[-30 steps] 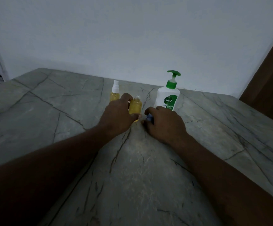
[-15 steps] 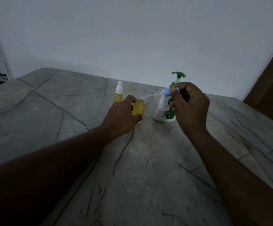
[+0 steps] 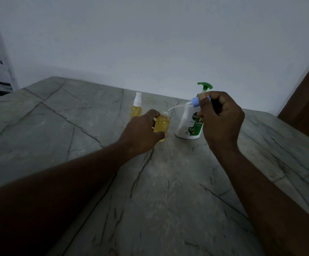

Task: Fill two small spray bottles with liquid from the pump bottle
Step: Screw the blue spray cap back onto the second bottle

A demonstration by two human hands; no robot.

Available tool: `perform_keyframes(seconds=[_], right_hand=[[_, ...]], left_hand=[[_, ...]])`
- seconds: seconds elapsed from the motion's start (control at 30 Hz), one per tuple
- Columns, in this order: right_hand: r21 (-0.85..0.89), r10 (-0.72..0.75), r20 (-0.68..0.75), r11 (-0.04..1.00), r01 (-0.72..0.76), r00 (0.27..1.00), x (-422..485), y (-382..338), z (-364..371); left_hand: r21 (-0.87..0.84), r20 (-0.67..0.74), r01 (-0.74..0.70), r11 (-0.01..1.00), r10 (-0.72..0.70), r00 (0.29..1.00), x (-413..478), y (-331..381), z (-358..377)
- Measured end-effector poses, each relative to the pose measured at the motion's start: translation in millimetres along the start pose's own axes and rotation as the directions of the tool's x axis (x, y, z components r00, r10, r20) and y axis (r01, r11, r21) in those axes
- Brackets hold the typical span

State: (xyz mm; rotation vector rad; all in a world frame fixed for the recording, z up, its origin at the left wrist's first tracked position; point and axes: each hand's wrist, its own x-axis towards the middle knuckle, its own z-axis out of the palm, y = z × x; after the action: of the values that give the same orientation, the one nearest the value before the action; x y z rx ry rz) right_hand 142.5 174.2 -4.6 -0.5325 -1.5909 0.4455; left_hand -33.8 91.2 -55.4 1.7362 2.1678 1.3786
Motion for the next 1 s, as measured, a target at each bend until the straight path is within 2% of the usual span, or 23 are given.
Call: perform_keyframes(seconds=[0.13,0.37,0.6,0.77,0.87,1.0], right_hand=[[-0.055,0.026,0.114,0.998,-0.02,0.993,-1.5,7.0,3.8],[-0.164,-0.036,0.252,0.983,0.08,0.967,-11.7,11.0,17.7],[-0.163,0.003,0.278,0.986,0.044,0.961,-14.0,16.3,24.9],[-0.086,-0.042,0.312,0.994,0.072,0.949,-16.7,13.7,23.2],[-0.038,-0.009,0.363,0.999,0.024,0.932,-17.9,15.1,22.5],[-0.061,-0.008,0.365,0.998,0.032,0.931,-20.6,18.0,21.9]], left_hand=[[0.014,0.018,-0.034,0.999,0.034,0.999,-0.2,1.2,0.5],[-0.01,0.047,-0.104,0.994,0.105,0.993,-3.3,5.7,3.9],[-0.011,0.049,-0.114,0.993,0.114,0.992,-4.9,6.2,2.8],[-0.009,0.037,-0.112,0.994,0.113,0.993,-6.1,8.5,3.1],[0.006,0.021,-0.135,0.991,0.135,0.991,-7.2,9.1,4.8],[-0.035,0.023,-0.136,0.99,0.137,0.99,-6.5,9.4,5.7]])
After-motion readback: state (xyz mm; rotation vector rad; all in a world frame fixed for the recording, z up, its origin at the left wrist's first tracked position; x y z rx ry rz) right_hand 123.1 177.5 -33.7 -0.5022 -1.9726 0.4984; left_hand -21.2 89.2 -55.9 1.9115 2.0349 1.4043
